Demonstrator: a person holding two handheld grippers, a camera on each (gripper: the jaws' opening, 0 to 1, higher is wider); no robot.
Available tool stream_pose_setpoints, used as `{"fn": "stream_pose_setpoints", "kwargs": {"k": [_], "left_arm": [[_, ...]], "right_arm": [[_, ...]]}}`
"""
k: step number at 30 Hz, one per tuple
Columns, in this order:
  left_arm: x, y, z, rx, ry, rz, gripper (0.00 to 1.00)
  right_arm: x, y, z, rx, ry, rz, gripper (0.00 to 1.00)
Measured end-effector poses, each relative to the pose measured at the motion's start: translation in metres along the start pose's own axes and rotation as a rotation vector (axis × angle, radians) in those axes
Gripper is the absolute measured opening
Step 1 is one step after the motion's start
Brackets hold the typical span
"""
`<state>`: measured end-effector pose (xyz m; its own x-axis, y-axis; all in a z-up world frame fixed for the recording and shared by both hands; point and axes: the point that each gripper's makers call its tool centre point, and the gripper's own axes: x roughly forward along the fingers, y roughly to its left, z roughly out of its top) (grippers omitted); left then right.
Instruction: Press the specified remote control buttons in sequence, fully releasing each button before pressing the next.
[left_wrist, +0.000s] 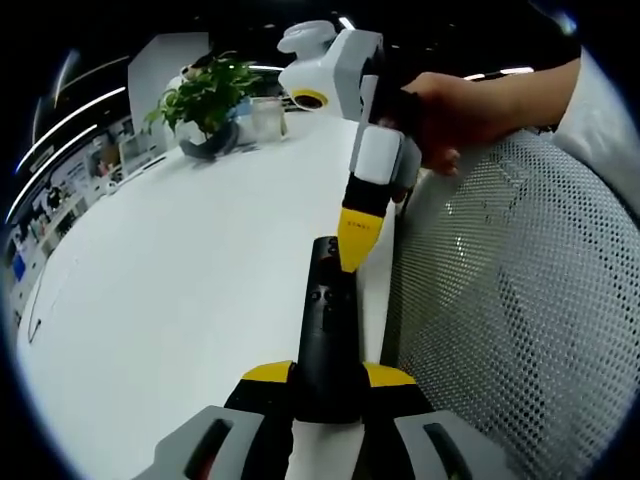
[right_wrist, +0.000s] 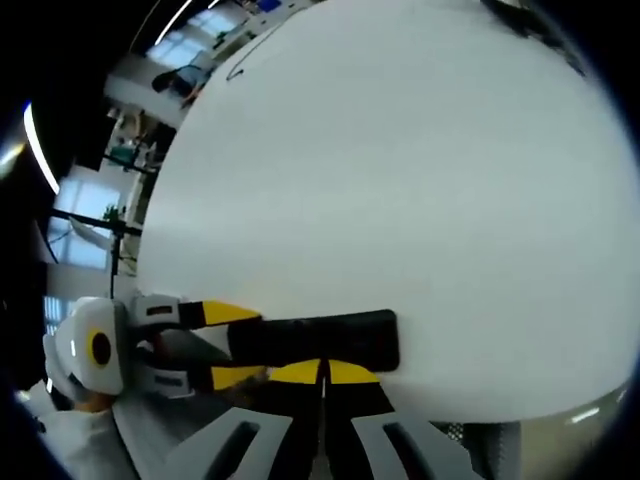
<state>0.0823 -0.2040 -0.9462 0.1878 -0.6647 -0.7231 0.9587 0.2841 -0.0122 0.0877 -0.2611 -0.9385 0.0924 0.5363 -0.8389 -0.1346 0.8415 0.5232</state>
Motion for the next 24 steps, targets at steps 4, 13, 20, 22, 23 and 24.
{"fn": "stream_pose_setpoints", "kwargs": {"k": [4, 13, 20, 22, 23, 24], "left_arm": [[0.0006, -0.0003, 0.0011, 0.002, -0.005, 0.0, 0.25], [0.0005, -0.0004, 0.0009, 0.002, -0.007, -0.002, 0.25], [-0.0002, -0.0006, 0.0007, -0.002, -0.006, 0.004, 0.25], [-0.0009, -0.0001, 0.0, -0.004, -0.001, 0.009, 0.25], [-0.0012, 0.0, -0.0003, -0.004, 0.001, 0.01, 0.25], [-0.0016, 0.0001, -0.0009, -0.007, 0.005, 0.012, 0.25]], "right_arm": [[0.0017, -0.0005, -0.0014, -0.065, 0.003, -0.037, 0.0], [0.0019, -0.002, -0.0017, -0.075, 0.005, -0.038, 0.0], [0.0009, -0.0006, -0.0017, -0.065, 0.002, -0.026, 0.0], [0.0016, -0.0001, -0.0008, -0.062, 0.0, -0.018, 0.0], [0.0019, 0.0, -0.0005, -0.058, 0.0, -0.015, 0.0], [0.0022, 0.0001, -0.0002, -0.054, -0.001, -0.012, 0.0]]}}
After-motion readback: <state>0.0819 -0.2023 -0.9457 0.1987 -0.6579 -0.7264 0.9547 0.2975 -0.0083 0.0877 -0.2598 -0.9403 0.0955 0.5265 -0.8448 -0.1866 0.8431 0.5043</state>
